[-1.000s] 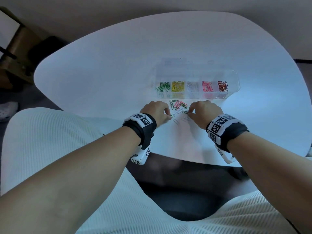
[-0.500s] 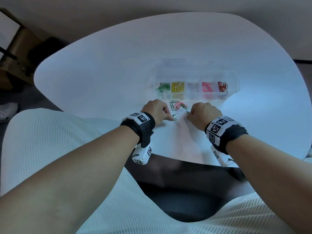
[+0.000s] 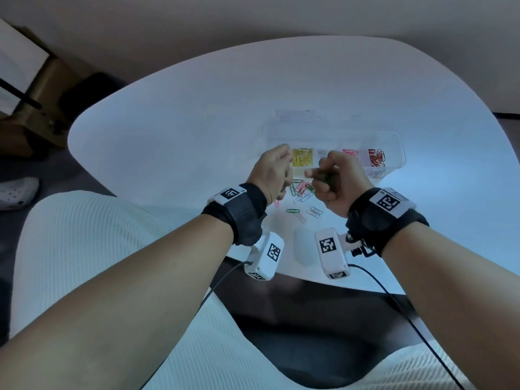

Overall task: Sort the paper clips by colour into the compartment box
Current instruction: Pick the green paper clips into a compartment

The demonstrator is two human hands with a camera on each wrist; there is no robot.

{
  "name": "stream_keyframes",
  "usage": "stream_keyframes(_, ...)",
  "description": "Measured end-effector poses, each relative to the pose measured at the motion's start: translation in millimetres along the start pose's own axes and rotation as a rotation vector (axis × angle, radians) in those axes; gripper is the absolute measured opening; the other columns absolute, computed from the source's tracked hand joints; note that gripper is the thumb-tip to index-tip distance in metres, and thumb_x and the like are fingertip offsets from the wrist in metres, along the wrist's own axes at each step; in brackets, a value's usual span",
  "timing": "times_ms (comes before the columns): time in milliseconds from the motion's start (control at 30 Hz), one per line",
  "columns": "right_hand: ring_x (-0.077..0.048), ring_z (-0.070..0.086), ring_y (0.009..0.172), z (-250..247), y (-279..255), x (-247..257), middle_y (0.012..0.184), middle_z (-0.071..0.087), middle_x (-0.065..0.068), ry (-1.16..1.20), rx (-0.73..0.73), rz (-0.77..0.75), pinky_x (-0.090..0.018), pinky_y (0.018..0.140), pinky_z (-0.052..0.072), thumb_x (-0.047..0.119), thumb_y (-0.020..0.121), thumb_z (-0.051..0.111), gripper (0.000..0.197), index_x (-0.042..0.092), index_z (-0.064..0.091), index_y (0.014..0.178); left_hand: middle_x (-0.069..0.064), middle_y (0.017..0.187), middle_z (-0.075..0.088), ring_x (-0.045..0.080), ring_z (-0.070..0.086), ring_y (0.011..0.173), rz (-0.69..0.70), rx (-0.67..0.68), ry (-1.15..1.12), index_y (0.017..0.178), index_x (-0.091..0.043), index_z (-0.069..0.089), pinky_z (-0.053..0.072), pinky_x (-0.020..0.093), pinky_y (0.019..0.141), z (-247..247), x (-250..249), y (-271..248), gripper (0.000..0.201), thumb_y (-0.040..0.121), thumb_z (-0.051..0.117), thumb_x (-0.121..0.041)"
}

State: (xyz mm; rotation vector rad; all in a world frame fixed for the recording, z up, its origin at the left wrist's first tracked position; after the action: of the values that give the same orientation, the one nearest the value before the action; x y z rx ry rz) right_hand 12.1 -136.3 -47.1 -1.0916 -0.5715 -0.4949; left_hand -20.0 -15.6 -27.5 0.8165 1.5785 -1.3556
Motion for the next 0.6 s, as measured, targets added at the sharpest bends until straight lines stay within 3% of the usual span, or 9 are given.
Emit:
stream_keyframes(100,-0.013,0.023,0.038,20,7,14,0.055,0.043,-0.004,0.057,0.024,-0.018,-0.016,0.035,0.015,0.003,0.066,0.036,0.018,0.019,0.028,0.064,-0.007,0.041,0.024,0.007,0.011,0.041,-0.04,-0.1,-0.101,0.062,-0.014,0.038,0.011,0.017,0.047,-17,-7,5,0.033,0.079,0.021,0.008)
stream_keyframes(200,-0.014,0.012,0.042,34,20,28,0.05,0.02,0.003,-0.028,-0.061,-0.054,-0.021,0.041,0.011,0.014,0.08,0.043,0.028,0.022,0.025,0.06,-0.006,0.041,0.027,0.009,0.013,0.04,-0.036,-0.162,-0.099,0.055,-0.01,0.041,0.015,0.015,0.045,-36,-11,8,0.027,0.075,0.03,0.002)
stream_keyframes(267,-0.015,0.015,0.041,42,30,37,0.048,0.02,0.004,-0.122,-0.158,-0.104,-0.023,0.043,0.014,0.022,0.087,0.048,0.033,0.021,0.028,0.059,-0.003,0.041,0.029,0.011,0.013,0.04,-0.054,-0.204,-0.09,0.051,-0.009,0.038,0.016,0.016,0.046,-47,-10,9,0.024,0.073,0.034,-0.002)
stream_keyframes(367,-0.017,0.033,0.046,59,43,39,0.057,0.035,0.0,-0.247,-0.22,-0.126,-0.027,0.048,0.033,0.032,0.092,0.051,0.027,0.017,0.042,0.07,0.0,0.044,0.029,0.014,0.015,0.037,-0.097,-0.291,-0.097,0.051,-0.009,0.039,0.017,0.018,0.045,-62,-6,12,0.025,0.074,0.034,-0.001)
stream_keyframes(467,-0.02,0.056,0.073,64,55,29,0.085,0.059,-0.006,-0.388,-0.199,-0.11,-0.033,0.077,0.049,0.044,0.096,0.045,0.035,0.013,0.053,0.081,0.002,0.048,0.033,0.013,0.024,0.035,-0.106,-0.318,-0.081,0.056,-0.007,0.049,0.025,0.016,0.041,-64,-7,17,0.025,0.074,0.035,0.003)
stream_keyframes(533,-0.022,0.06,0.097,63,58,25,0.105,0.064,-0.01,-0.471,-0.172,-0.129,-0.04,0.099,0.045,0.05,0.096,0.039,0.043,0.012,0.059,0.089,0.002,0.052,0.036,0.015,0.031,0.041,-0.095,-0.314,-0.072,0.062,-0.006,0.058,0.028,0.019,0.043,-60,-9,22,0.026,0.076,0.037,0.002)
stream_keyframes(600,-0.023,0.055,0.11,61,56,26,0.118,0.062,-0.012,-0.458,-0.153,-0.153,-0.044,0.107,0.038,0.052,0.097,0.035,0.05,0.011,0.061,0.106,0.002,0.057,0.043,0.016,0.038,0.05,-0.074,-0.303,0.002,0.07,-0.009,0.066,0.033,0.022,0.051,-54,-14,28,0.031,0.079,0.038,0.0)
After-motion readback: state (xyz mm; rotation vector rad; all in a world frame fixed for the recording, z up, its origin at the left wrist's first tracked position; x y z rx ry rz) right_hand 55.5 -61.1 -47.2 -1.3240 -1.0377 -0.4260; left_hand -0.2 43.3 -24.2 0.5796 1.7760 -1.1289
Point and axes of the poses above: each hand's wrist, its own y-axis towards the middle knuckle, its own z-axis out of the palm, x = y × z, the point moved 7 cm from there along y, towards the middle knuckle
